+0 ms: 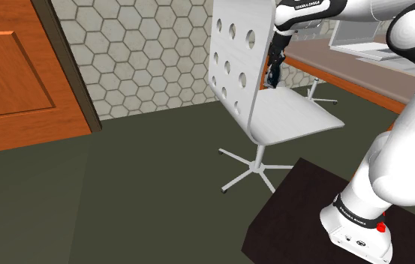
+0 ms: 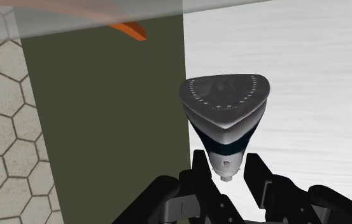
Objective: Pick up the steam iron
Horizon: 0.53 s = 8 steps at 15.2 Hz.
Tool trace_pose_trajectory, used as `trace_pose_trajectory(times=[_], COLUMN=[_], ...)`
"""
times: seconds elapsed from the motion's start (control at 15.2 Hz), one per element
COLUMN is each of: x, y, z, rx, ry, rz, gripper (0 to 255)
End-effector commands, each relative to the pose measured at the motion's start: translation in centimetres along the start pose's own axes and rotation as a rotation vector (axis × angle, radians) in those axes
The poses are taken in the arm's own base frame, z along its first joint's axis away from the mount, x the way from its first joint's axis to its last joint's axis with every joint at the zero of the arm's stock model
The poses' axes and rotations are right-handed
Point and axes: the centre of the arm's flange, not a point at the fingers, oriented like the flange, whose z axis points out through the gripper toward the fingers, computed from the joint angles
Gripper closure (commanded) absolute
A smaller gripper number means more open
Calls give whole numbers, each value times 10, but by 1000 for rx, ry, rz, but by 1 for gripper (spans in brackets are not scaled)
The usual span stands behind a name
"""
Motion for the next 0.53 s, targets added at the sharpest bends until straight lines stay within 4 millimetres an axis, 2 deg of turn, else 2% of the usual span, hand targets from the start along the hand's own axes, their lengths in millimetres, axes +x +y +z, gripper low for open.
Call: trace_pose_trajectory(times=[0.0,0.33,0.46], x=[1,1,1], y=[3,10,10], z=[-11,-37,-37], rx=[0,0,0], ry=[0,0,0], rz=[0,0,0], gripper=[255,255,255])
